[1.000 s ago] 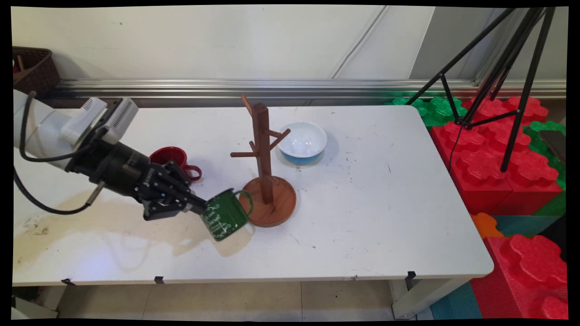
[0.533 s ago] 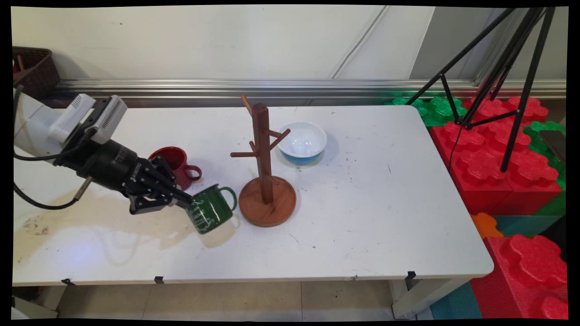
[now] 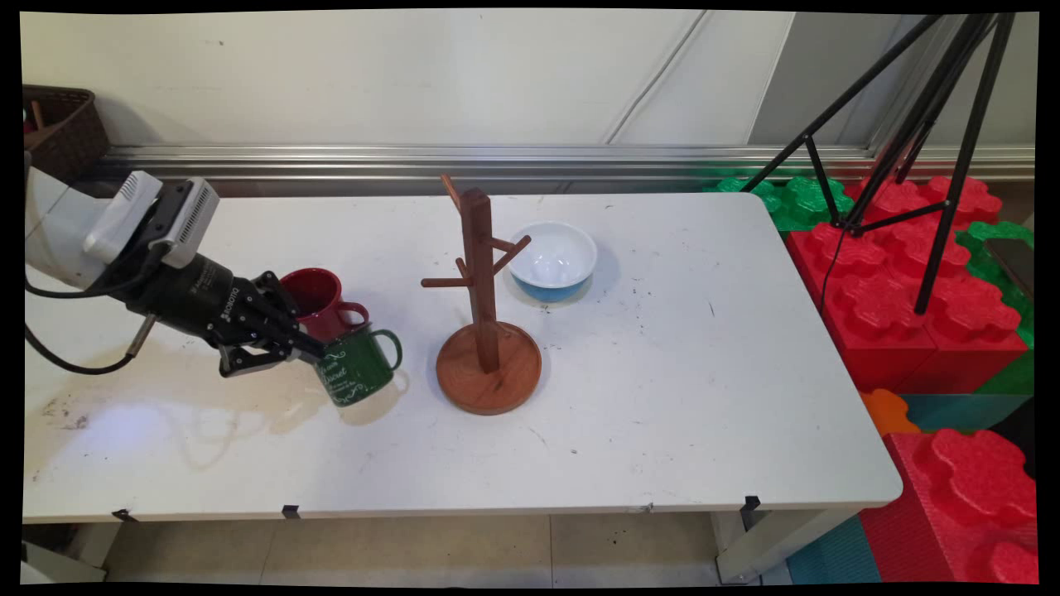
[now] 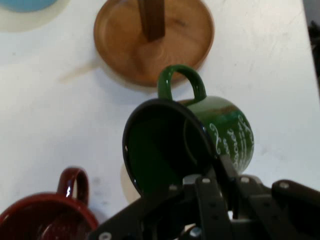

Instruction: Place the picked object on the table

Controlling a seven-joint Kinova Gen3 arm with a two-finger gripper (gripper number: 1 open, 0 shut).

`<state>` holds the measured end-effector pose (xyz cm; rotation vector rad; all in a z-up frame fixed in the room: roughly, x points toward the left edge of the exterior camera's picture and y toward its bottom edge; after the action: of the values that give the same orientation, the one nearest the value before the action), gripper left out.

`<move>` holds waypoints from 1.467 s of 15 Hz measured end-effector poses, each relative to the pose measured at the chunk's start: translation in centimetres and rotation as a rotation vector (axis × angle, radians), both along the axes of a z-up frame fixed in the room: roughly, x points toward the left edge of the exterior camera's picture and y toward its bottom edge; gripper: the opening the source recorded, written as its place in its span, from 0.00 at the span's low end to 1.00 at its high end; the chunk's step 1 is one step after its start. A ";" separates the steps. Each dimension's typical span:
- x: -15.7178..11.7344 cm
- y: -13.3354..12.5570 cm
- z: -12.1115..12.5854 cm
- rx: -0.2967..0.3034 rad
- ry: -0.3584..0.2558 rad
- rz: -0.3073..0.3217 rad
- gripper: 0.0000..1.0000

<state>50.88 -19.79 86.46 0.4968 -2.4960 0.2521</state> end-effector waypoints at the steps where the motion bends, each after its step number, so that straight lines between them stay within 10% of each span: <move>1: 0.1 -0.1 -0.1 -0.005 -0.010 -0.002 0.00; 22: 1.7 0.2 -1.9 -0.066 -0.151 -0.068 0.00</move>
<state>52.57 -19.62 84.59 0.3783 -2.6358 0.3554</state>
